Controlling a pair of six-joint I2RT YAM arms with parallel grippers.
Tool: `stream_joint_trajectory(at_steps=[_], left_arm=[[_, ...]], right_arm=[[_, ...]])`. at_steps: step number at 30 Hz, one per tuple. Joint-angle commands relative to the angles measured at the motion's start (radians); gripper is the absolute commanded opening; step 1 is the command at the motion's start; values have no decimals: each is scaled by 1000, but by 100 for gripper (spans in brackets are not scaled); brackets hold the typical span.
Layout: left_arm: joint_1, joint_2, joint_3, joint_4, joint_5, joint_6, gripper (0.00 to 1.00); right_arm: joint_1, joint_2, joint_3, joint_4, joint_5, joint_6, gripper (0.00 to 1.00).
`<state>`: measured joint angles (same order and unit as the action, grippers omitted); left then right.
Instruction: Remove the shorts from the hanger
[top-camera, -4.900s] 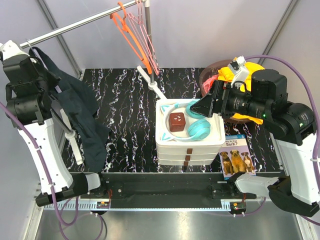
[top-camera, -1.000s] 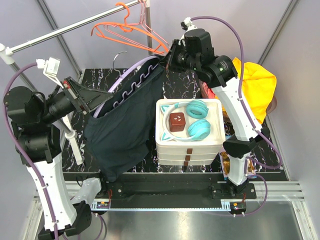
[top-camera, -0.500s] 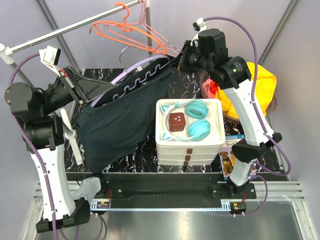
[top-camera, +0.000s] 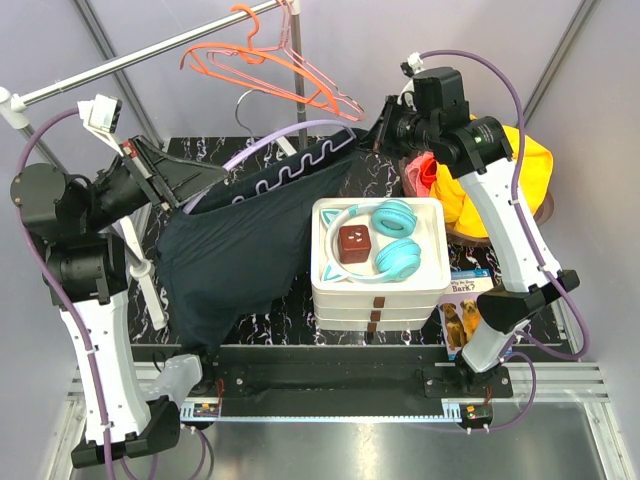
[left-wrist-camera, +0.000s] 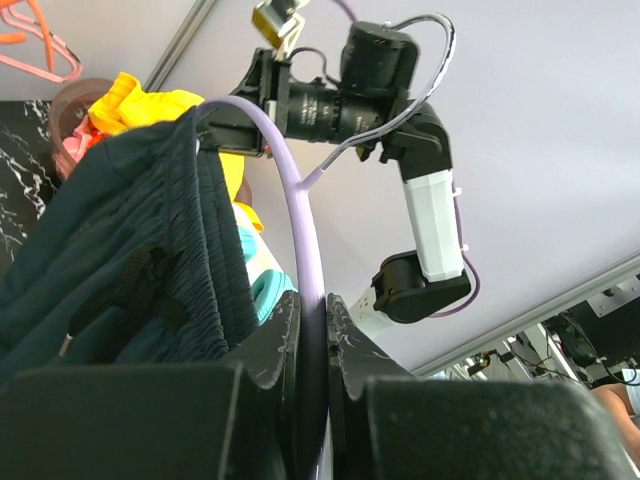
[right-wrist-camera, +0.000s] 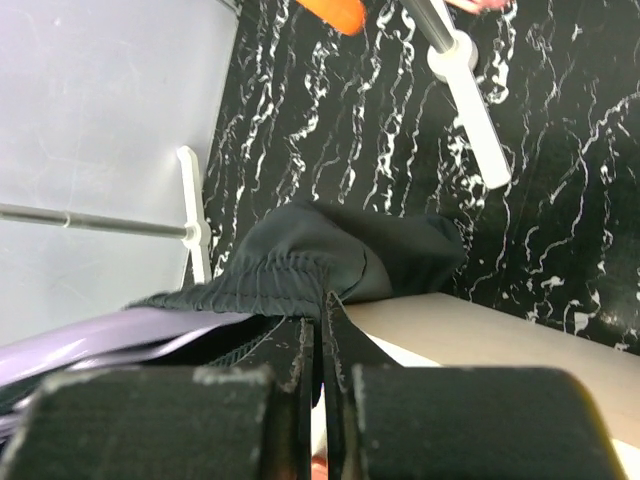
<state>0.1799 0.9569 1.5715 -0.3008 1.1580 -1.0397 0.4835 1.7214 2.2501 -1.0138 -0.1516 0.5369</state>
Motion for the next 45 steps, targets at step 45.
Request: stream_joint_trajectory(at_steps=[45], left_arm=[[-33, -50, -67, 362, -379, -111, 0]], right_arm=[[-62, 97, 351, 54, -27, 166, 0]])
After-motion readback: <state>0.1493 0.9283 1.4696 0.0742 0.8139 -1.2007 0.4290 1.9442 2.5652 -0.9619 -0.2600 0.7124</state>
